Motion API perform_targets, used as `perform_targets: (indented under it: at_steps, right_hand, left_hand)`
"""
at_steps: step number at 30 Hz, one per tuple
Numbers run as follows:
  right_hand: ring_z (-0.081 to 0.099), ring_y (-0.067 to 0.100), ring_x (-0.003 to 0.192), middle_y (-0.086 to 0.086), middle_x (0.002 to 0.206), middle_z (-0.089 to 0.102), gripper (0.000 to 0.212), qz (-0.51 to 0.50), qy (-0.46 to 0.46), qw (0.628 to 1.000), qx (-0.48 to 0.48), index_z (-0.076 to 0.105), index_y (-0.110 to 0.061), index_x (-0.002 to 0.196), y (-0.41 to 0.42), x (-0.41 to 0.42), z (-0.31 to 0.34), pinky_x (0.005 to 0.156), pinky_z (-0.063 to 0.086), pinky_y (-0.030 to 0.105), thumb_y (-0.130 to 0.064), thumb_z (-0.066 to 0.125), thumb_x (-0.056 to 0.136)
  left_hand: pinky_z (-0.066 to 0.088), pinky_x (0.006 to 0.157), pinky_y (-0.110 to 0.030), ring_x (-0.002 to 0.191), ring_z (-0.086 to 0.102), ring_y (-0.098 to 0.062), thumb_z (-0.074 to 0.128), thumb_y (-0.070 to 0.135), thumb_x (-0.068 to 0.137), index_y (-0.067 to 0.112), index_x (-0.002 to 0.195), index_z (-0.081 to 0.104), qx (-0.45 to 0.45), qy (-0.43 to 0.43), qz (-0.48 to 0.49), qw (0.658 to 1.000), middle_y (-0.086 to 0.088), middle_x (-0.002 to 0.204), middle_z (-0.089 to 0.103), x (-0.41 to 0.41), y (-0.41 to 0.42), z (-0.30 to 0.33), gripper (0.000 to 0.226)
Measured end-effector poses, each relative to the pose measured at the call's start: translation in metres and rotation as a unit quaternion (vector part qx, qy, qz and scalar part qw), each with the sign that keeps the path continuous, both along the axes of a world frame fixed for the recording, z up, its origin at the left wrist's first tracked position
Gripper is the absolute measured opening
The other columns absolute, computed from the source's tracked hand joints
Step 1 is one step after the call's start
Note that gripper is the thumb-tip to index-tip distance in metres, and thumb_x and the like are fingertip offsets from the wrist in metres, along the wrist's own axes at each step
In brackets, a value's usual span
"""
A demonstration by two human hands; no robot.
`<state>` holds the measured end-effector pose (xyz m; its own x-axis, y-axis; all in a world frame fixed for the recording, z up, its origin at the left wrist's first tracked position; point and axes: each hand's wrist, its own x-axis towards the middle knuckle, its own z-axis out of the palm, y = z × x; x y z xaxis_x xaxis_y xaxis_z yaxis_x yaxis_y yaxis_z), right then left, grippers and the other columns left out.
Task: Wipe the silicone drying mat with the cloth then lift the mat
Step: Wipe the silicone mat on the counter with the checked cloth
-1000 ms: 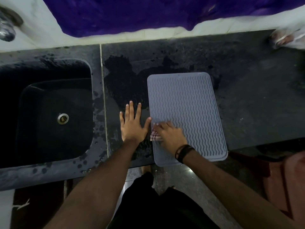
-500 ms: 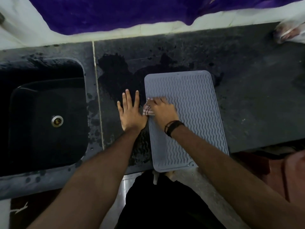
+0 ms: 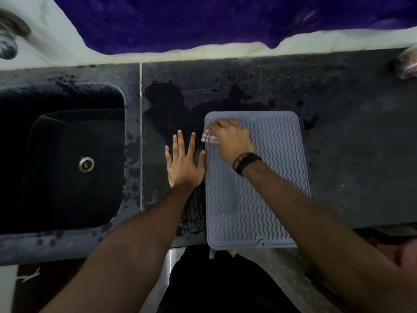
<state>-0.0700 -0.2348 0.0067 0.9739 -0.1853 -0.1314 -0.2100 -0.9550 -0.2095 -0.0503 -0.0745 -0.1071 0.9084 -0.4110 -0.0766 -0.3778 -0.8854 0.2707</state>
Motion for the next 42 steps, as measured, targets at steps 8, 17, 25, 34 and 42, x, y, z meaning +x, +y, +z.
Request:
perform_targets:
  at_steps: [8, 17, 25, 34, 42]
  right_hand:
    - [0.040, 0.029, 0.127, 0.007, 0.131, 0.050, 0.052, 0.026, 0.045, 0.999, -0.007, 0.051, -0.018, 0.131, 0.011, -0.018, -0.033, 0.078, 0.051, 0.043, -0.012, 0.061, 0.081]
    - [0.039, 0.022, 0.128, -0.001, 0.133, 0.050, 0.054, 0.066, 0.076, 0.995, 0.021, 0.049, -0.026, 0.133, 0.012, -0.061, -0.009, 0.085, 0.048, 0.040, -0.015, 0.063, 0.082]
    - [0.044, 0.029, 0.119, 0.005, 0.124, 0.054, 0.049, -0.006, 0.052, 0.998, -0.042, 0.056, -0.020, 0.127, -0.034, 0.058, -0.009, 0.080, 0.048, 0.043, -0.009, 0.066, 0.080]
    - [0.034, 0.029, 0.133, 0.008, 0.137, 0.046, 0.054, 0.041, 0.054, 0.997, -0.019, 0.048, -0.016, 0.134, 0.004, -0.027, -0.027, 0.082, 0.050, 0.044, -0.013, 0.062, 0.083]
    - [0.039, 0.025, 0.127, 0.001, 0.131, 0.049, 0.050, 0.066, 0.067, 0.996, 0.010, 0.050, -0.023, 0.130, 0.005, -0.047, -0.010, 0.083, 0.049, 0.041, -0.015, 0.063, 0.082]
  left_hand:
    - [0.005, 0.127, -0.052, 0.159, 0.001, -0.026, 0.019, 0.058, 0.101, 0.029, 0.165, 0.011, 0.026, 0.005, -0.005, 1.000, -0.009, 0.173, 0.001, 0.002, 0.000, 0.001, 0.071]
    - [0.002, 0.127, -0.051, 0.159, -0.001, -0.025, 0.020, 0.061, 0.104, 0.030, 0.165, 0.013, 0.017, 0.015, 0.004, 1.000, -0.008, 0.173, 0.001, 0.001, -0.002, 0.005, 0.069]
    - [-0.001, 0.127, -0.049, 0.159, -0.003, -0.023, 0.023, 0.063, 0.105, 0.032, 0.165, 0.013, 0.004, 0.021, 0.006, 1.000, -0.005, 0.173, 0.000, 0.002, -0.001, 0.002, 0.068]
    - [0.001, 0.127, -0.050, 0.159, -0.002, -0.025, 0.018, 0.062, 0.103, 0.032, 0.165, 0.012, 0.019, 0.019, 0.001, 1.000, -0.007, 0.173, 0.000, 0.001, -0.001, 0.003, 0.070]
    - [0.003, 0.128, -0.050, 0.160, -0.002, -0.024, 0.020, 0.062, 0.103, 0.032, 0.165, 0.013, 0.015, 0.017, 0.005, 1.000, -0.006, 0.173, 0.001, 0.002, -0.001, 0.004, 0.069]
